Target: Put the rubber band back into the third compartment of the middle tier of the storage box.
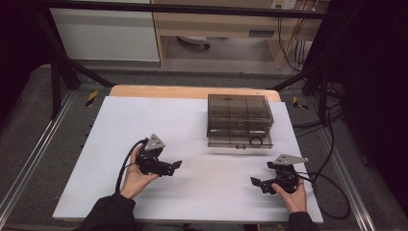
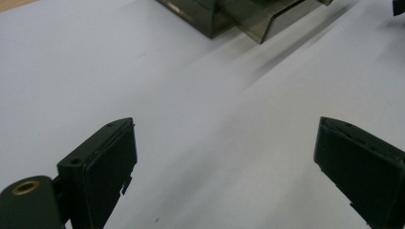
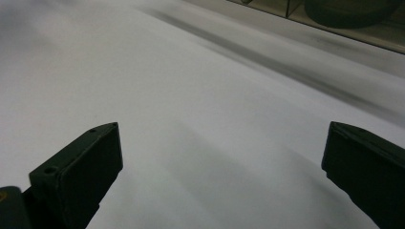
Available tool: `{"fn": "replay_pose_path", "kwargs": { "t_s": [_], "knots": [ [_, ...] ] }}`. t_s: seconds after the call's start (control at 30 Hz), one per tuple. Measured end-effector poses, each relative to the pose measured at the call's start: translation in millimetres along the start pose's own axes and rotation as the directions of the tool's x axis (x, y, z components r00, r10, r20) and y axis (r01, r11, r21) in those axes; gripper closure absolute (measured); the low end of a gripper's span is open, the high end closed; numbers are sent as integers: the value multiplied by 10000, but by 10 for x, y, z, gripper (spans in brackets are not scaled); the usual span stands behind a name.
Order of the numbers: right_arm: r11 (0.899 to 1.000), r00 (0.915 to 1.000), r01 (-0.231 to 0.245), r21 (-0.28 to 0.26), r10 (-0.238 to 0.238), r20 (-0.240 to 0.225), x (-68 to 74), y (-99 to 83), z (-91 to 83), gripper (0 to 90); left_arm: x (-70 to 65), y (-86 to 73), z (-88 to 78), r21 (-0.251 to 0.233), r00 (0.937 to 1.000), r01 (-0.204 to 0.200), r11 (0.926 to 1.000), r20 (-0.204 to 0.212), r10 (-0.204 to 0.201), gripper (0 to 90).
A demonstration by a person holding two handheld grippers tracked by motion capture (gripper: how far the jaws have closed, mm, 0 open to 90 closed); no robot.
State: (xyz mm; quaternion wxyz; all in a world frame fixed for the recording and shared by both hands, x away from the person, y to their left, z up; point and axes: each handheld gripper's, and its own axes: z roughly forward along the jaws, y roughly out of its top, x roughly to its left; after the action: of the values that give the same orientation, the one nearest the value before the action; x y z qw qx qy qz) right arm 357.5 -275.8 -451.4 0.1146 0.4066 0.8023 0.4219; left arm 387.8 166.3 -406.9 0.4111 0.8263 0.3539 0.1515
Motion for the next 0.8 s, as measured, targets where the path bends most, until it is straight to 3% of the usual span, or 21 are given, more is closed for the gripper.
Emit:
{"fn": "replay_pose_path", "kwargs": {
  "t_s": [0.13,0.53,0.8],
  "knots": [
    [10000,10000,-54,27,54,1,2,-1,-4,7,78,-145,-112,6,9998,0,10000,-206,0,69],
    [10000,10000,-35,48,35,31,-4,-1,-9,7,365,-570,-430,-286,9965,484,9984,-673,-502,72],
    [10000,10000,-16,56,16,82,-6,-2,-10,7,502,-801,-548,-122,9947,664,9977,-779,-671,73]
  ]
}}
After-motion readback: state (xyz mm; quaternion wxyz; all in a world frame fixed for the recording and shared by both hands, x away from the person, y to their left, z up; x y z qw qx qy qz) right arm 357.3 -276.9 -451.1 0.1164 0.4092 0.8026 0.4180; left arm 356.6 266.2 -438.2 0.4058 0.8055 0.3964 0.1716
